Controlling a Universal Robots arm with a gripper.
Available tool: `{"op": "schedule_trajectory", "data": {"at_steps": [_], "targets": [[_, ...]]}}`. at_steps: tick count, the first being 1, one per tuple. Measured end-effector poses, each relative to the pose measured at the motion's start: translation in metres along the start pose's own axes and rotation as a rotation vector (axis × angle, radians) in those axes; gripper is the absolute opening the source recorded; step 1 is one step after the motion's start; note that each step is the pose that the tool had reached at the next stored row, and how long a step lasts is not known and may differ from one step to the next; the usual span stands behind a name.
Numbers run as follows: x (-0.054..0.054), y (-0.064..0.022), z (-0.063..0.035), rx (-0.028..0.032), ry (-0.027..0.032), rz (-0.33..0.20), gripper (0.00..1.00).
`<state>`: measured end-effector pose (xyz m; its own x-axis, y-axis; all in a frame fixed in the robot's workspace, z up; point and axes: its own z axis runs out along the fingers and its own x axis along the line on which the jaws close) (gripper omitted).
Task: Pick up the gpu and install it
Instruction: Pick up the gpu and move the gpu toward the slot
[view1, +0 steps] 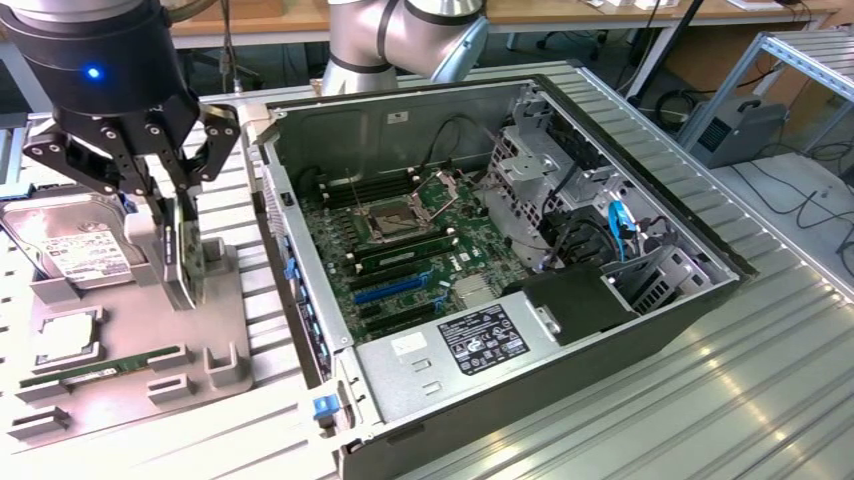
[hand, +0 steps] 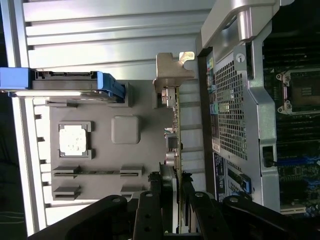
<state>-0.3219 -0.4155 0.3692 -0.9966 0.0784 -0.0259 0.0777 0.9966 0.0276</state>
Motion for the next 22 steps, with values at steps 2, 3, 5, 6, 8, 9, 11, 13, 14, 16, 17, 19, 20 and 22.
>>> {"op": "schedule_trajectory", "data": {"at_steps": [2,3,5,6,8,9,11,13,14,16,17,19,20,22], "targets": [[0.0,0.0,-0.0008,0.0,0.0,0.0,0.27],[0.0,0.0,-0.0011,0.0,0.0,0.0,0.27],[-0.0001,0.0,-0.0019,0.0,0.0,0.0,0.27],[-0.0001,0.0,-0.0023,0.0,0.0,0.0,0.27],[-0.0001,0.0001,-0.0031,0.0,0.0,0.0,0.27],[-0.0001,0.0001,-0.0035,0.0,-0.0001,0.0,0.27],[-0.0001,0.0001,-0.0043,0.0,0.0,0.0,0.27],[-0.0001,0.0001,-0.0054,0.0,0.0,0.0,0.27],[-0.0002,0.0002,-0.0062,0.0001,0.0,0.0,0.27],[-0.0002,0.0002,-0.007,0.0001,0.0,0.0,0.27],[-0.0002,0.0002,-0.0075,0.0001,-0.0001,0.0,0.27],[-0.0002,0.0002,-0.0083,0.0001,0.0,0.0,0.27],[-0.0002,0.0002,-0.0088,0.0002,0.0,0.0,0.27],[-0.0002,0.0003,-0.0096,0.0002,0.0,0.0,0.27]]}}
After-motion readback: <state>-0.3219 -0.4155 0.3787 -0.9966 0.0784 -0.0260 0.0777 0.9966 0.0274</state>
